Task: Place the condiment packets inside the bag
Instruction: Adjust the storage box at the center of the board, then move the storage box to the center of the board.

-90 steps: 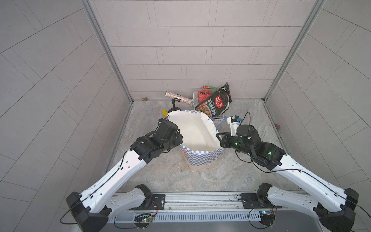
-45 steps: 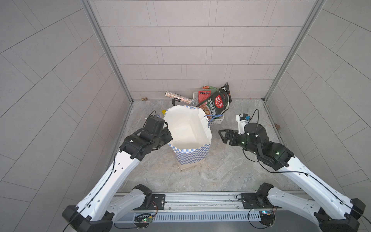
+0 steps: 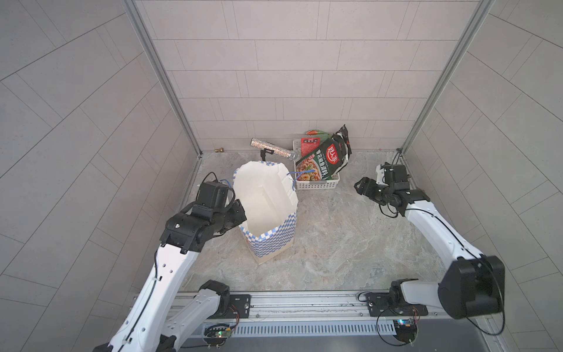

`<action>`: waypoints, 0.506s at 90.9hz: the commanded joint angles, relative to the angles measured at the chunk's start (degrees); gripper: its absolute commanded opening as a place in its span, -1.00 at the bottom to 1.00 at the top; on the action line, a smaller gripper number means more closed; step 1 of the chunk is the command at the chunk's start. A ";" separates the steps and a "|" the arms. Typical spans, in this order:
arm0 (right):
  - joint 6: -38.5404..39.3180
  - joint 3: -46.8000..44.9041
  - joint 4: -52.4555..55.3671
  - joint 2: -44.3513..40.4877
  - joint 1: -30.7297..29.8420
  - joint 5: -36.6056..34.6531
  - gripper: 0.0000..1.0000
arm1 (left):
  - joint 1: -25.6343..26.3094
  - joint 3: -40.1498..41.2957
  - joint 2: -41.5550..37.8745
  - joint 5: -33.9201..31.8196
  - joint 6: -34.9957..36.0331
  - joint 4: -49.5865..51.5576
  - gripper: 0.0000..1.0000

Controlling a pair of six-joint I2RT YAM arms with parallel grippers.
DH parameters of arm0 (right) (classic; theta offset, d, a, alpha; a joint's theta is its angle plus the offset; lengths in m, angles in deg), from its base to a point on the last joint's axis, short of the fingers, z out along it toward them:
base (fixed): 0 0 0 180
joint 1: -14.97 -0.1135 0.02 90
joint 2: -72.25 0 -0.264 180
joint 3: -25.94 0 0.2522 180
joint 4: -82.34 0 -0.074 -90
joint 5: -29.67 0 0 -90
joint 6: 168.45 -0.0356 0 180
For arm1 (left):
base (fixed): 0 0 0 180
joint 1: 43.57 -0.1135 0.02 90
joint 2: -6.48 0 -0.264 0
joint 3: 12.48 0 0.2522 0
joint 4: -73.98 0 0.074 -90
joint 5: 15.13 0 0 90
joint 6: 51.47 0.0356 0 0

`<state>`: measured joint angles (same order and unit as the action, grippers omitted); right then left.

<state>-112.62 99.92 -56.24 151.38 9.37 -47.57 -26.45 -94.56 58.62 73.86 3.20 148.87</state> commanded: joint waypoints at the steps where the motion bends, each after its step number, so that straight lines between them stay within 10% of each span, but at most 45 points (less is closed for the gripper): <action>1: 0.45 5.65 -5.58 6.00 0.09 1.33 0.56 | -0.25 0.20 -1.29 2.35 3.31 1.33 -1.00; 46: -3.44 24.46 -8.98 34.37 -1.39 6.02 0.34 | -0.28 -0.30 -0.58 6.61 6.71 0.66 -1.00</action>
<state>-115.15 121.23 -65.44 183.29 9.08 -42.46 -26.45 -94.56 57.82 78.49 8.23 149.96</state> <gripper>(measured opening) 0.674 0.068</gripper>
